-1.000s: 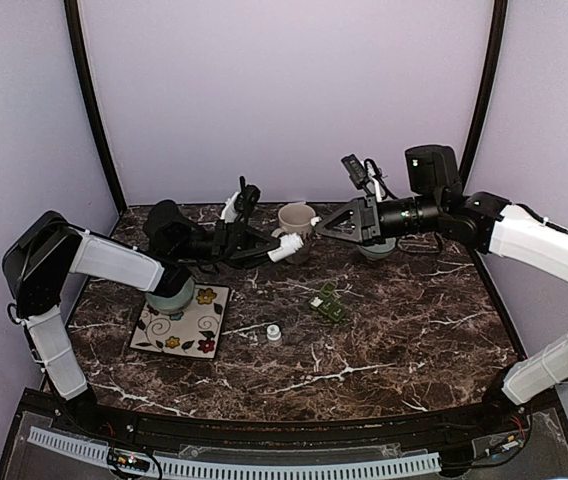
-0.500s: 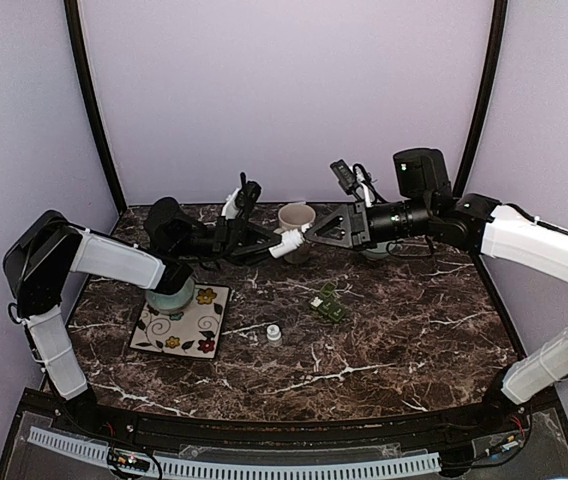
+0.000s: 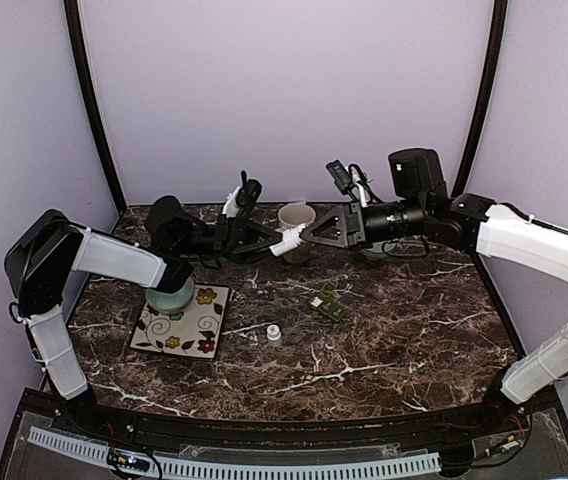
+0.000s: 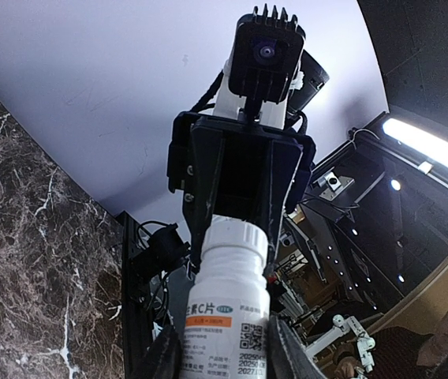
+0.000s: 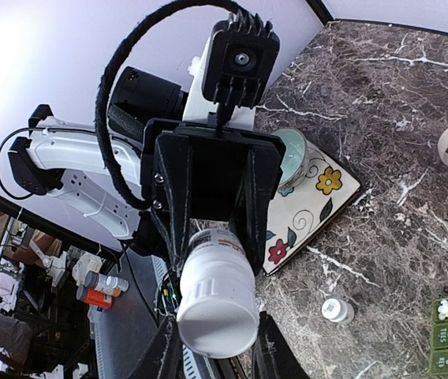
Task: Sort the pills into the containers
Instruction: Screw the lid of the pill bottle onto the pill bottle.
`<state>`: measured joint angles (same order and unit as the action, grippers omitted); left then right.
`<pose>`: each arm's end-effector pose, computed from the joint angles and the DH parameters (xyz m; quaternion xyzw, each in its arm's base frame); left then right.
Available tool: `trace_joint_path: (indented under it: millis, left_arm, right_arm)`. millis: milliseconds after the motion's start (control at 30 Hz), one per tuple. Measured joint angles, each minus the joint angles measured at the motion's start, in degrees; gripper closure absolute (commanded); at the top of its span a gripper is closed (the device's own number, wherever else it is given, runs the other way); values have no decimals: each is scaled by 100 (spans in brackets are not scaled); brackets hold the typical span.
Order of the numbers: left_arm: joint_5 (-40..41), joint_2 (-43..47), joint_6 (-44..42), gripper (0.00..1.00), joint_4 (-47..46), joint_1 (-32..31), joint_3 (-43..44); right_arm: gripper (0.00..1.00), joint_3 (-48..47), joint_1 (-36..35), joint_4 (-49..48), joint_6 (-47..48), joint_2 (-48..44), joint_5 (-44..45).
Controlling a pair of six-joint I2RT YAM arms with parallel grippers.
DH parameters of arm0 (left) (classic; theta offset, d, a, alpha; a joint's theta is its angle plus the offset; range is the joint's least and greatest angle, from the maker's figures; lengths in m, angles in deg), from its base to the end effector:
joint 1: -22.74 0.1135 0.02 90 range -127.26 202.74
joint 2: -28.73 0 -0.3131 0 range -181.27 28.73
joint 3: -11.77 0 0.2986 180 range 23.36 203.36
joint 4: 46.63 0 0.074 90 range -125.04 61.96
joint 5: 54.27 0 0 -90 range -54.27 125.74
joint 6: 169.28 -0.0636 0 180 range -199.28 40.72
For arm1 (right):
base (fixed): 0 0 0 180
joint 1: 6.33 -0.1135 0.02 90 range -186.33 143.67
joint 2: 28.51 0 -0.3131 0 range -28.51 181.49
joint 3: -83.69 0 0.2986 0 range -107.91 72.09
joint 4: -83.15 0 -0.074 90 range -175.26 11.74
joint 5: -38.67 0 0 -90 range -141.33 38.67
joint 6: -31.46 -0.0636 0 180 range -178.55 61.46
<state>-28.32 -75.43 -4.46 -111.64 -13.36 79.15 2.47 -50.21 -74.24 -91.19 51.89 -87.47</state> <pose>0.3101 -0.2969 0.2865 0.2851 0.5615 -0.7537 0.1883 0.2499 0.2923 0.3800 -0.2501 0.7664 0.5318 0.2595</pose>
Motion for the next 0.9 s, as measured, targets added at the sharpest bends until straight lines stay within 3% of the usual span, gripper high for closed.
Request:
trace_joint_path:
  millis: [900]
  left_arm:
    - [-146,-170,85,91,-35,31,247]
  right_arm:
    - [96,-144,24,-120,-127,190,9]
